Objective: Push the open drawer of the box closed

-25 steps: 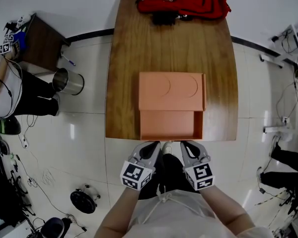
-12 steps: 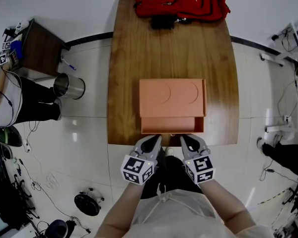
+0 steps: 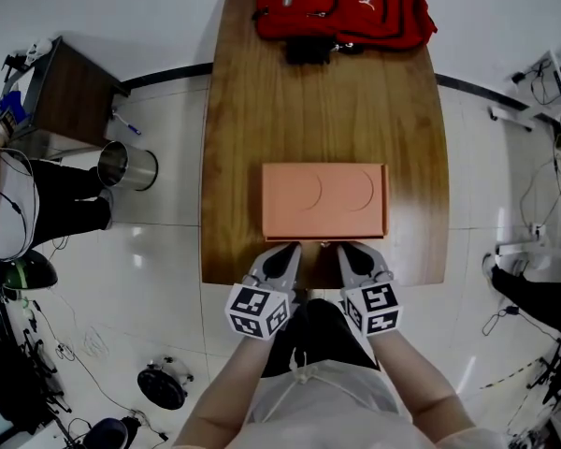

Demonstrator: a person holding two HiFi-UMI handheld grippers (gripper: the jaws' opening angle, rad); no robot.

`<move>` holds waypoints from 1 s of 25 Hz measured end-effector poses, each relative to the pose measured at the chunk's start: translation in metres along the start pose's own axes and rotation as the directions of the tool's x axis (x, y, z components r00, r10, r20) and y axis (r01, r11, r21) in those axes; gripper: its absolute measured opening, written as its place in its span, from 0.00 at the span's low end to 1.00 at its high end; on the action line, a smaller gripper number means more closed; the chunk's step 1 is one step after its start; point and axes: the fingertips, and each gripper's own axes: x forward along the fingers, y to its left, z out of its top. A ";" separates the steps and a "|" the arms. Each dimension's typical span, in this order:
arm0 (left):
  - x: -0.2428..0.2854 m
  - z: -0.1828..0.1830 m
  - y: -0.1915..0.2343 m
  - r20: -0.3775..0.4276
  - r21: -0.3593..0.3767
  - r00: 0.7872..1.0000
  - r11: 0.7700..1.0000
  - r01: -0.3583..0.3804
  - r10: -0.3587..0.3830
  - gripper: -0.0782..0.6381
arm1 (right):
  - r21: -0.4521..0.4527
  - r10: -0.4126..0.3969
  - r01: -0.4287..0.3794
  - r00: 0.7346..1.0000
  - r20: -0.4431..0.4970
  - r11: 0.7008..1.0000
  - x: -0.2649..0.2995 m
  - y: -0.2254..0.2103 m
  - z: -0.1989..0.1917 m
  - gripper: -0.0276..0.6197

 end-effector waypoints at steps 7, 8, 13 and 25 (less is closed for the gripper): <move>0.007 0.005 0.006 0.006 0.010 1.000 1.000 0.009 -0.009 0.12 | 0.021 0.010 -0.010 1.000 0.007 1.000 0.009 -0.005 0.004 0.05; 0.007 0.004 0.006 0.003 0.011 1.000 1.000 0.008 -0.008 0.12 | 0.024 0.008 -0.008 1.000 0.007 1.000 0.009 -0.005 0.004 0.05; -0.010 0.006 -0.007 0.002 0.035 1.000 0.999 0.009 -0.009 0.12 | 0.022 0.018 -0.018 0.999 0.030 1.000 -0.016 0.000 0.012 0.05; -0.104 0.120 -0.122 0.284 0.381 0.950 0.925 0.015 -0.132 0.12 | -0.164 0.079 -0.012 0.908 0.412 0.986 -0.152 0.051 0.126 0.05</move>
